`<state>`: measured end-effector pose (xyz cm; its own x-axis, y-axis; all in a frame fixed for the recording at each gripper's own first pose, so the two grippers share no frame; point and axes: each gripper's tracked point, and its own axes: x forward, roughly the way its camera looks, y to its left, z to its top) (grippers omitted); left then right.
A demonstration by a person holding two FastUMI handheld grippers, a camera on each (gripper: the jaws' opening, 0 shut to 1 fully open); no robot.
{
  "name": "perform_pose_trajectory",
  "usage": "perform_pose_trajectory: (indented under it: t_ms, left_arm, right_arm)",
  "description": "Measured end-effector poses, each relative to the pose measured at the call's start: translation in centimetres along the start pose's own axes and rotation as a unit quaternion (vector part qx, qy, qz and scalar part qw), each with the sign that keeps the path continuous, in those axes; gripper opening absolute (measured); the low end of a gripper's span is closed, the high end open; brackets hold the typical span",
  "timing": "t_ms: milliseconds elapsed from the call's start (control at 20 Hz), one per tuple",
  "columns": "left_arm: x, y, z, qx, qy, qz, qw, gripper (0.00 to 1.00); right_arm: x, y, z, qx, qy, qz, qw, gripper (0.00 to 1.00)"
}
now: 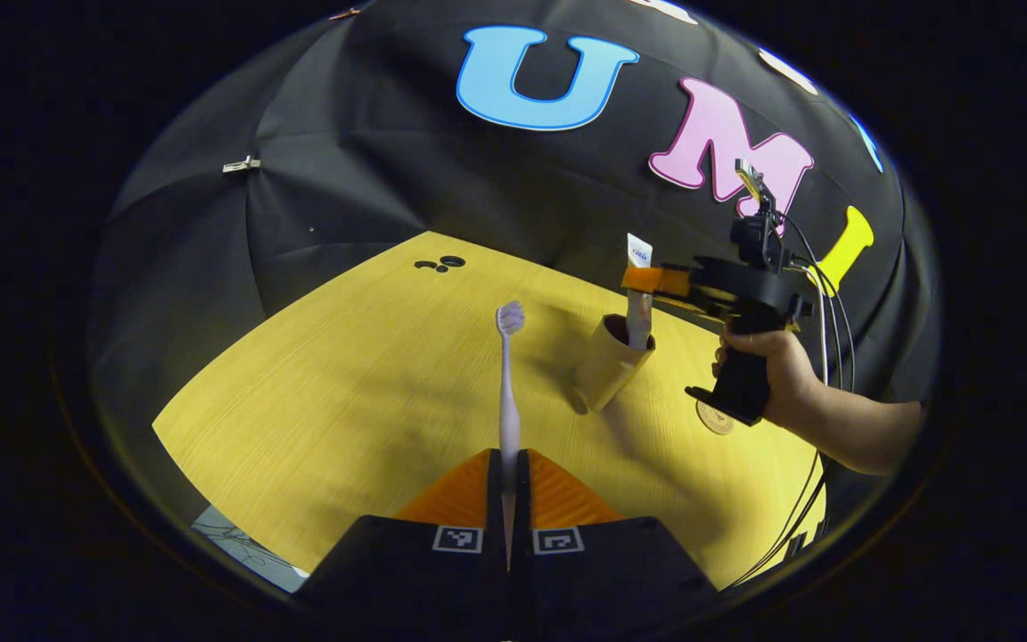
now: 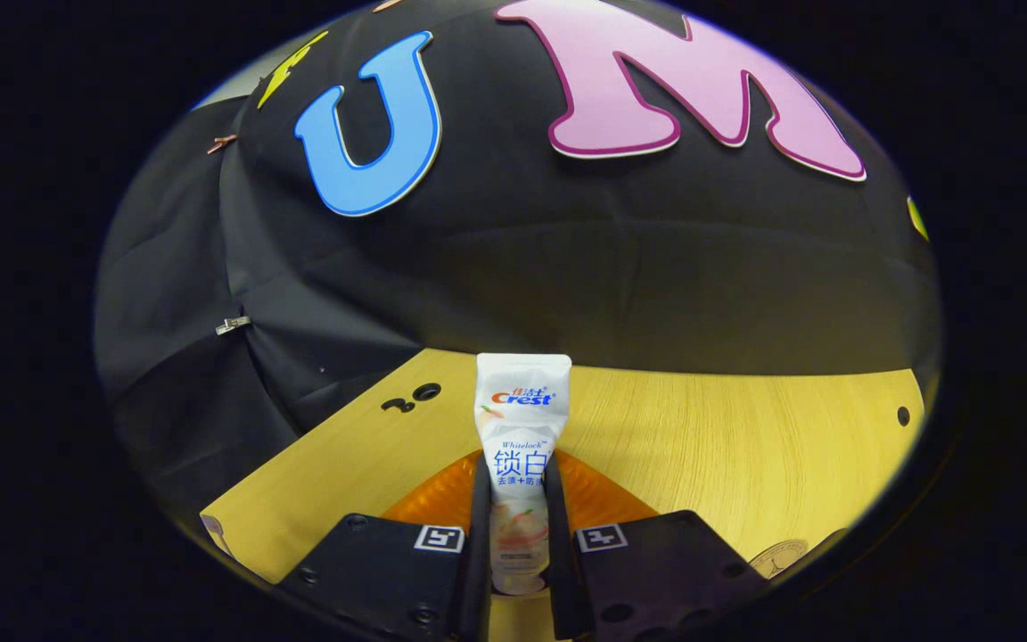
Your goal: Put the toothbrush and toothpaste on the desktop into the cup, then pick up the cup and place it on the coaster on the desktop.
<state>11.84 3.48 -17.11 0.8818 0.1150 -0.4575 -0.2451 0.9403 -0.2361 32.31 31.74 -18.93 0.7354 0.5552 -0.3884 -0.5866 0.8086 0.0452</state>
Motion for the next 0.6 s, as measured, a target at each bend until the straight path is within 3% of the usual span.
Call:
perform_pose_trajectory:
  t_ms: [50,250,350,400,450,500,550,600]
  left_arm:
    - [0.2,0.1,-0.1,0.003,0.0,0.001,1.0,0.06]
    - [1.0,-0.5,-0.6,0.005,0.005,0.001,1.0,0.06]
    - [0.9,-1.1,-0.8,0.011,0.007,-0.001,1.0,0.06]
    - [0.9,-1.4,-0.9,0.016,0.007,-0.003,1.0,0.06]
    - [0.8,-1.8,-0.9,0.021,0.007,-0.005,1.0,0.06]
    - [0.8,-2.2,-0.7,0.024,0.004,-0.008,1.0,0.06]
    - [0.8,-2.7,-0.3,0.026,0.0,-0.013,1.0,0.06]
    - [0.8,-3.3,0.2,0.029,-0.006,-0.018,0.999,0.06]
  right_arm:
    - [-0.1,0.0,-0.5,-0.005,0.003,-0.003,1.0,0.36]
    - [0.2,0.1,-2.4,-0.01,0.027,-0.008,1.0,0.32]
    - [-1.0,0.6,-3.1,-0.006,0.037,-0.002,0.999,0.55]
    - [-1.2,0.9,-2.7,-0.005,0.034,0.002,0.999,0.53]
    - [-1.8,1.0,-2.5,-0.005,0.031,0.005,0.999,0.73]
    - [-2.2,1.3,-1.9,-0.004,0.027,0.009,1.0,0.77]
    - [-3.1,1.4,-1.4,0.0,0.024,0.014,1.0,0.94]
    - [-3.8,1.5,-1.0,0.005,0.021,0.018,1.0,0.97]
